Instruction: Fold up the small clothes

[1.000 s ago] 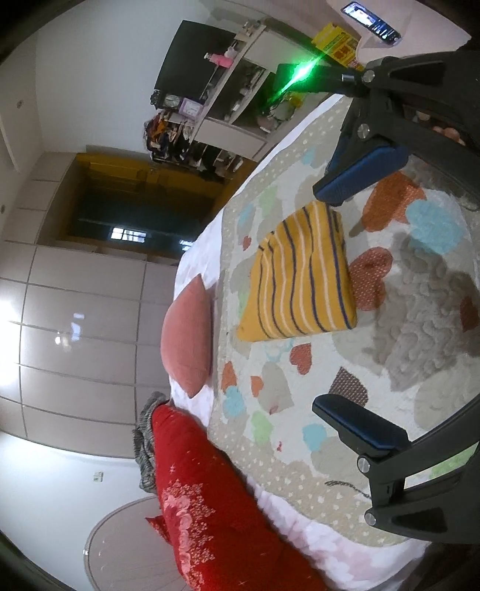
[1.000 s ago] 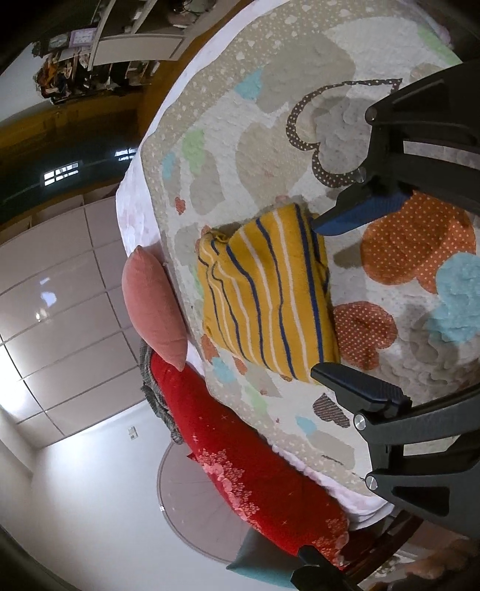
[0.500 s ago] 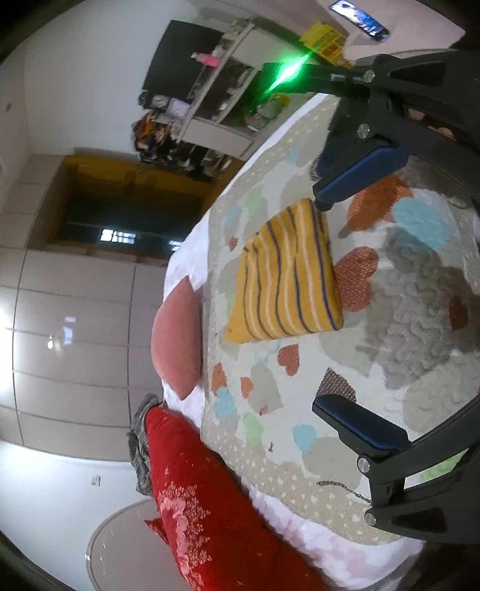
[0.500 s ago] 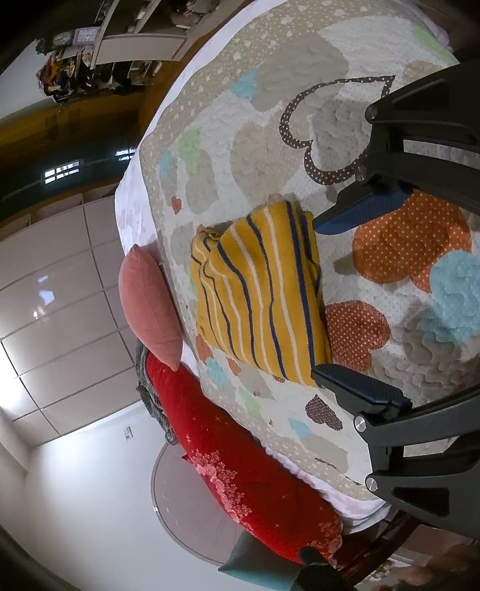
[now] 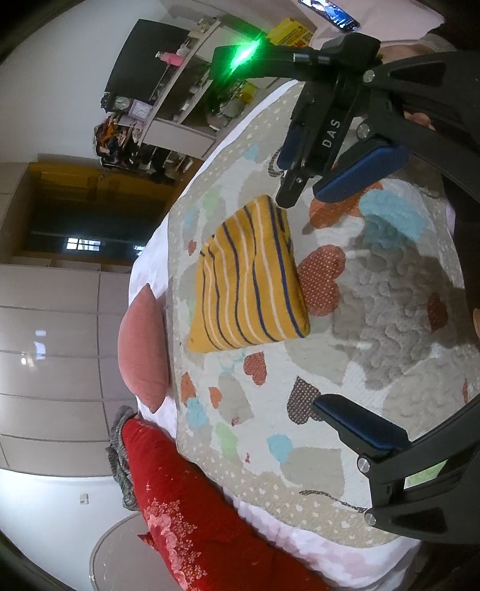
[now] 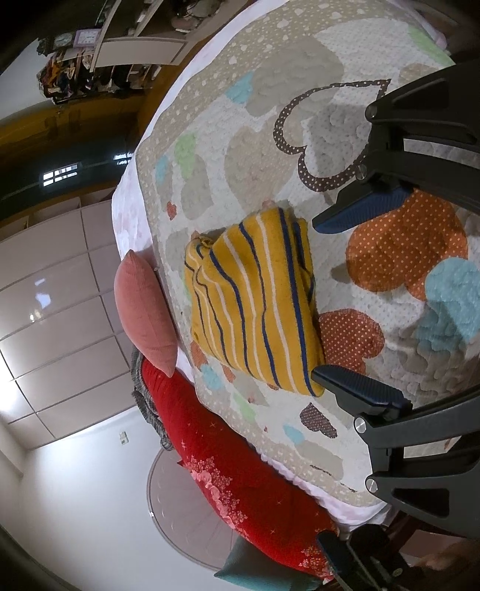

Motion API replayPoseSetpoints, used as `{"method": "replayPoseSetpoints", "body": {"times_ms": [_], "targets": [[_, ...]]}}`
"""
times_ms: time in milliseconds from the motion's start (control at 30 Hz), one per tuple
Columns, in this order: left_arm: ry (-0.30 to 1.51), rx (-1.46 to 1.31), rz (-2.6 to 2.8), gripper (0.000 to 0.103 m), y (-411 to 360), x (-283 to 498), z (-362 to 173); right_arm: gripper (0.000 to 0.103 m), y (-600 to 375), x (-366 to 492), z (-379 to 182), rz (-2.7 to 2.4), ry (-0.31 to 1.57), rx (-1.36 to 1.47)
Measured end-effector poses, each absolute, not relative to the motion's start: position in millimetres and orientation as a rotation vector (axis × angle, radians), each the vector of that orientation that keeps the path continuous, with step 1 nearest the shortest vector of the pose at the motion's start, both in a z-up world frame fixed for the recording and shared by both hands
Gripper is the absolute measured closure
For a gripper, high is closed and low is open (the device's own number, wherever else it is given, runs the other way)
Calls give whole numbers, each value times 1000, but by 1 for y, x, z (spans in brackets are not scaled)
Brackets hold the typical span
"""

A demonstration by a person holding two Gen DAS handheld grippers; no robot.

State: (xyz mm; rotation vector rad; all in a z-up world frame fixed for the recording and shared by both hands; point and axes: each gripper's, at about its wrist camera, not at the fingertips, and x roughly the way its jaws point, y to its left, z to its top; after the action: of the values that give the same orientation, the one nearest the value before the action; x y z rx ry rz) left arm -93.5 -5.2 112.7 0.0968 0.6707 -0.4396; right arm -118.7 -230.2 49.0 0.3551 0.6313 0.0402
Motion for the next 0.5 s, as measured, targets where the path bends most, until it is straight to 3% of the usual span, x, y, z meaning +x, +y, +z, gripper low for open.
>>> {"method": "replayPoseSetpoints", "body": {"times_ms": [500], "targets": [[720,99,-433,0,-6,-87,102,24,-230,-118,45,34,643,355]]}}
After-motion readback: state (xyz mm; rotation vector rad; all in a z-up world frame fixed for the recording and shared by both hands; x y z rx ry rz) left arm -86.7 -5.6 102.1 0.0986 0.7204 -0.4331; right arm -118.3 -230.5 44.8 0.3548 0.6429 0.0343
